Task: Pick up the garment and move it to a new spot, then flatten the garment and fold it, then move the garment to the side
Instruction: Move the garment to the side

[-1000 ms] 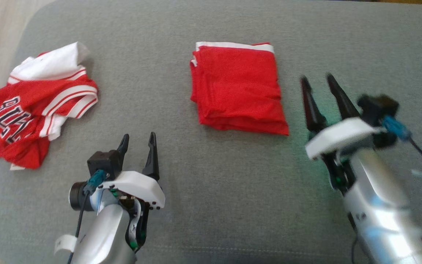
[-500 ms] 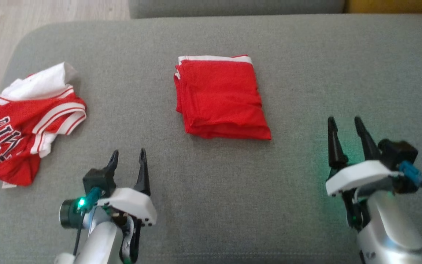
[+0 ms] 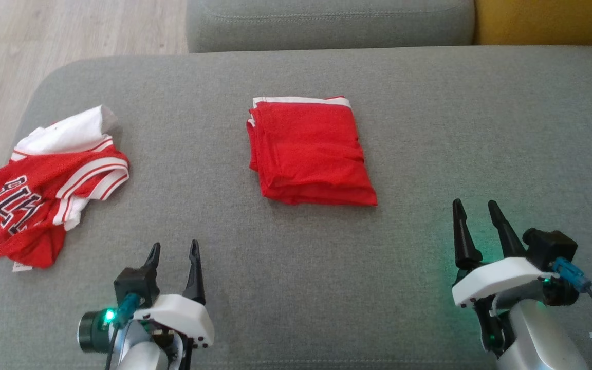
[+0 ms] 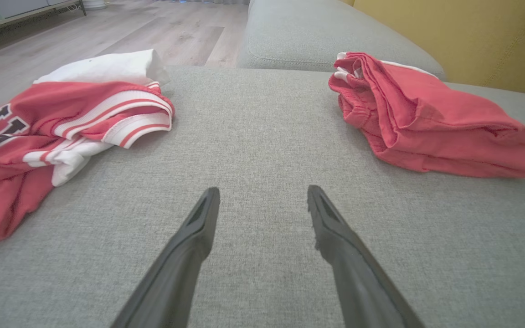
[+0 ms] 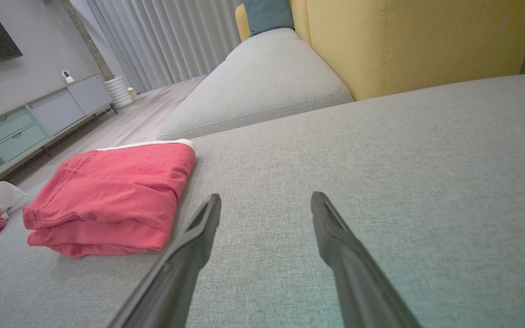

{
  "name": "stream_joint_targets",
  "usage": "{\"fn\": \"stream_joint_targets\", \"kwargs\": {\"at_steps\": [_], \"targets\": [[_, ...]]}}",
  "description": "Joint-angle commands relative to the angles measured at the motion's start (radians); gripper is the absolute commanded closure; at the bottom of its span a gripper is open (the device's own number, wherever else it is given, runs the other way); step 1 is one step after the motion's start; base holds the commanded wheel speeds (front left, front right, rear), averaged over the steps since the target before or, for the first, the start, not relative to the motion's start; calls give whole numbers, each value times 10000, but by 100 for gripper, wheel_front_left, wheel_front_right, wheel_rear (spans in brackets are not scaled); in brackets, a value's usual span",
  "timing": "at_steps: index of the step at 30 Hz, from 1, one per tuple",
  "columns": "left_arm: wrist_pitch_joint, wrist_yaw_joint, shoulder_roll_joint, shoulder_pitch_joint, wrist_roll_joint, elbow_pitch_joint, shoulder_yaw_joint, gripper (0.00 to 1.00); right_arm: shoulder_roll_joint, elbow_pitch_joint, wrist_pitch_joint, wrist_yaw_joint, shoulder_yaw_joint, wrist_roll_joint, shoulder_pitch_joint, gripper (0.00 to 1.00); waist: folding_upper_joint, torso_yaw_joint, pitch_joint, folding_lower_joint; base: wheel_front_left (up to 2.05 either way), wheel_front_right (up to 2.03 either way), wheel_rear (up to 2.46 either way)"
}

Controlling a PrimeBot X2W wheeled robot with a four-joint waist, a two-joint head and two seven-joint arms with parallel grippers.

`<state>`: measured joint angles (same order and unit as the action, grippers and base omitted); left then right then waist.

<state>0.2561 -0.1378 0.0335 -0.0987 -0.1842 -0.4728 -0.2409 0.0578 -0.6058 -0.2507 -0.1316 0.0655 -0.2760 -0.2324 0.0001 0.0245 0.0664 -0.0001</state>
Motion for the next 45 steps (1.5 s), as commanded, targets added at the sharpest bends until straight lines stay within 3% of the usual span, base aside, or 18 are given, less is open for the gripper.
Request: {"fn": "stream_joint_targets", "kwargs": {"at_steps": [1,13,20,28,29,31,32,39,44,45], "targets": [[57,-32,168,-280,56,379,374,0,-75,266,-110,9,280,-20,-163,0,-1,50,65,1,0,0,0],[57,-25,168,-1107,-279,675,-557,0,-75,-594,-110,9,629,228,-1863,0,-1,1126,1520,1,0,0,0],[57,-74,168,-1454,-563,735,-1498,0,-75,-2184,-110,9,521,809,-3586,0,-1,2169,2084,1,0,0,0],[57,-114,168,-1487,-700,687,-1676,0,-75,-4235,43,9,-169,1120,-4784,0,-1,2610,2382,1,0,0,0],[57,-112,168,-1480,-690,680,-1654,0,-75,-4436,110,9,-37,1076,-4864,17,-1,2615,2400,1,0,0,0],[57,-114,168,-1467,-668,680,-1598,0,-75,-4752,179,9,215,916,-4982,92,-1,2583,2423,1,0,0,0],[57,-122,168,-1459,-659,677,-1561,0,-75,-4856,170,9,333,819,-5025,100,-1,2537,2419,1,0,0,0],[57,-66,168,-1482,-505,608,-1398,0,-56,-5019,-44,9,486,739,-5159,100,-1,1840,2218,1,0,0,0],[57,42,168,-1530,-281,549,-1188,0,17,-4769,-104,9,361,1019,-5113,100,-1,274,2003,1,0,0,0],[57,99,168,-1612,-199,533,-1122,0,9,-4595,-106,9,380,1085,-5054,100,-1,-380,2014,1,0,0,0]]}}
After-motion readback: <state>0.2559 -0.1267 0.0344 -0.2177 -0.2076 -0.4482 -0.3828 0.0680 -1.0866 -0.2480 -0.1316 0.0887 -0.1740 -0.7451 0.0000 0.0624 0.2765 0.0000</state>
